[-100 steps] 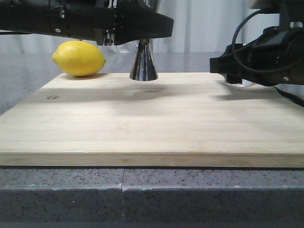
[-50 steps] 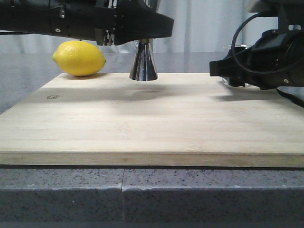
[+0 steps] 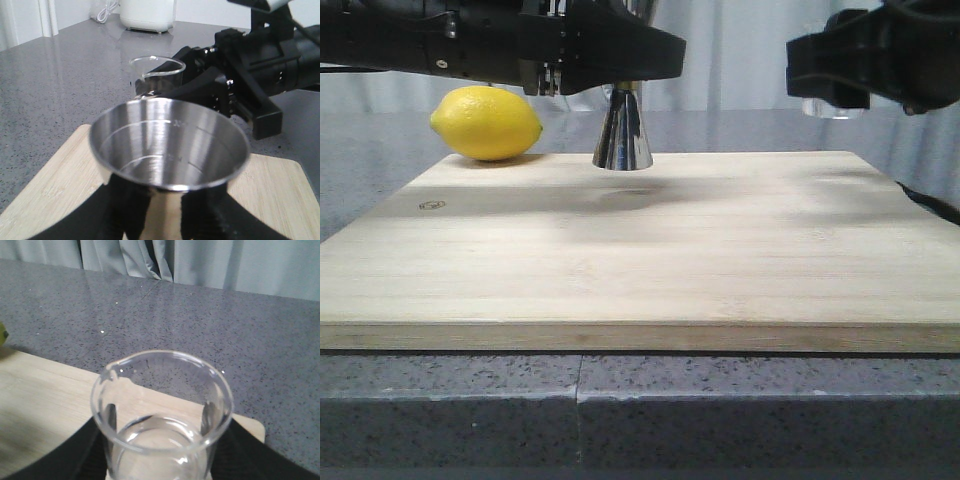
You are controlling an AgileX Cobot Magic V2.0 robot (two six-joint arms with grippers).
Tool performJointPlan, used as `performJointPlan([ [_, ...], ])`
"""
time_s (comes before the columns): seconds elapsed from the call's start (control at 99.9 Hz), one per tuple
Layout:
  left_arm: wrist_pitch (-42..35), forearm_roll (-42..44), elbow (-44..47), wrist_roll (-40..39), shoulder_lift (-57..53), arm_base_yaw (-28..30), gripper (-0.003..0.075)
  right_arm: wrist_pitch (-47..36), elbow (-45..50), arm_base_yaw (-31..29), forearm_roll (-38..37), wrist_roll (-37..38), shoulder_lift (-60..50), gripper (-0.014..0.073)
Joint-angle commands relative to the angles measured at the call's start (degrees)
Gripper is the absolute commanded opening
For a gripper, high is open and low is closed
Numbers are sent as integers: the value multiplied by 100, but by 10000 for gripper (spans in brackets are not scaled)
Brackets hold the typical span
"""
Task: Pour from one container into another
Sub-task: 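Lift the beaker with the right gripper over the held jigger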
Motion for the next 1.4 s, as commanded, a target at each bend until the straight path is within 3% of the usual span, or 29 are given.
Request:
performJointPlan([
  [0.0,585,-489,-179,-44,-338,-41,238,232,-429,-16,-346,-39,-436,270],
  [0.29,585,-489,-179,-44,-338,-41,238,2969,-1835,240,-885,-39,-762,270],
  [0.571,585,-489,-179,-44,-338,-41,238,4639,-3053,832,-1115,-562,-751,270],
  [0.921,585,-489,-179,-44,-338,-41,238,6044,-4068,1185,-1103,-1294,-257,270],
  [1.391,585,-489,-179,-44,-338,-41,238,7155,-5148,1450,-1379,-1909,663,270],
])
